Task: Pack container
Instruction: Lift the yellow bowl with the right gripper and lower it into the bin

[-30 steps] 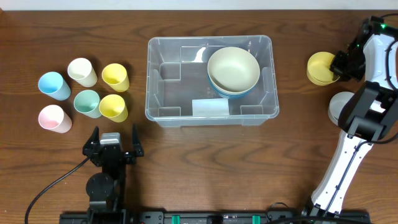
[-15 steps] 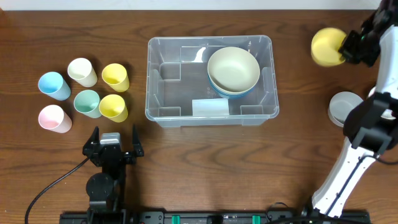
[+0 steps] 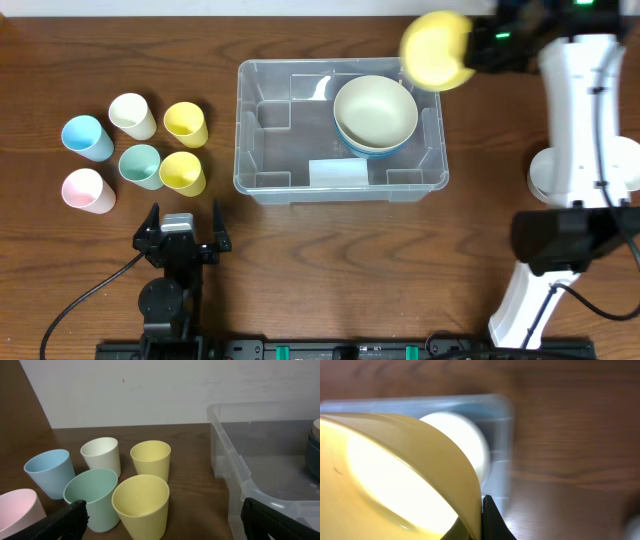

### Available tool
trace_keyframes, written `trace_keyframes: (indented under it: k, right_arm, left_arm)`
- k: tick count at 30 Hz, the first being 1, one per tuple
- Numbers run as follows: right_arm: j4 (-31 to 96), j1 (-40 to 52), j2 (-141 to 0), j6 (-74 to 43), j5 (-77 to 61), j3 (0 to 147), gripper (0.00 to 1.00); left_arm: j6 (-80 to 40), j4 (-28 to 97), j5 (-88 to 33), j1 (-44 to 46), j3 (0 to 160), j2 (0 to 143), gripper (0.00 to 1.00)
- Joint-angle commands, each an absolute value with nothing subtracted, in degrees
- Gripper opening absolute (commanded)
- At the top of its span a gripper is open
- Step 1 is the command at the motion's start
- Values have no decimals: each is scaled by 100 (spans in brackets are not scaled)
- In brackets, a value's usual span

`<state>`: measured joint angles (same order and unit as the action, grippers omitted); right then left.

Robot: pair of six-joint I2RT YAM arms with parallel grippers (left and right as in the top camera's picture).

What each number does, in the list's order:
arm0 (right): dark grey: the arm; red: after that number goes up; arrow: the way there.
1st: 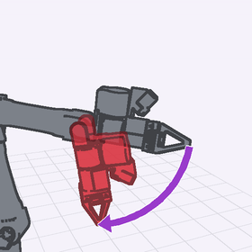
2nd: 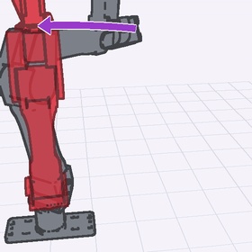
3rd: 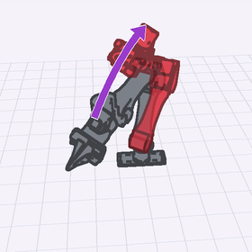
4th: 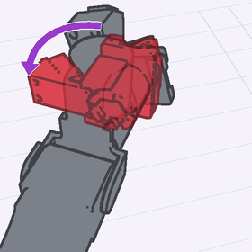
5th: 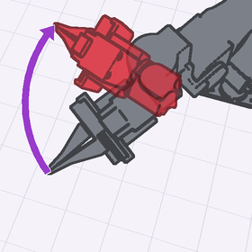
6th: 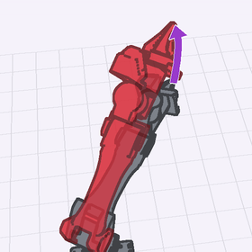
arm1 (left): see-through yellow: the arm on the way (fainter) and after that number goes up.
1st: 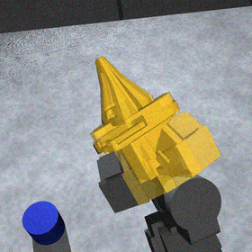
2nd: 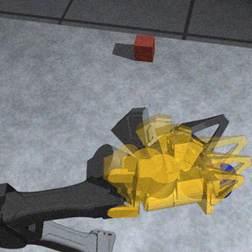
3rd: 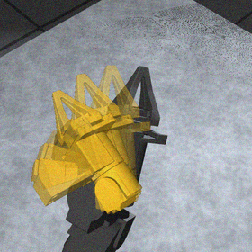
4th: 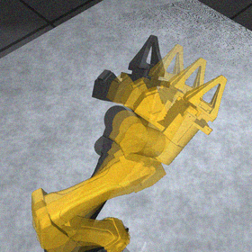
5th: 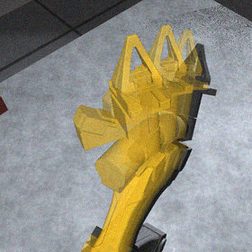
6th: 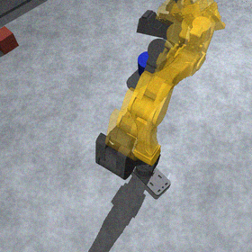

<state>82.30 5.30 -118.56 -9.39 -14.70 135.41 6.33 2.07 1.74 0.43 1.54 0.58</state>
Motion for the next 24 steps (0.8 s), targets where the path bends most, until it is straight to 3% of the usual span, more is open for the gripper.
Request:
trace_keyframes:
  k: [1,10,24]
  right_arm:
    - [8320,1146,-11896,-864,-1083,13594,1]
    - [8582,2237,-12245,-939,-462,13563,1]
    - [8189,2591,-12420,-913,-447,12007,1]
  left_arm:
    - [729,392,305,16,23,30,98]
    - [729,392,303,16,23,30,98]
    - [729,392,303,16,23,30,98]
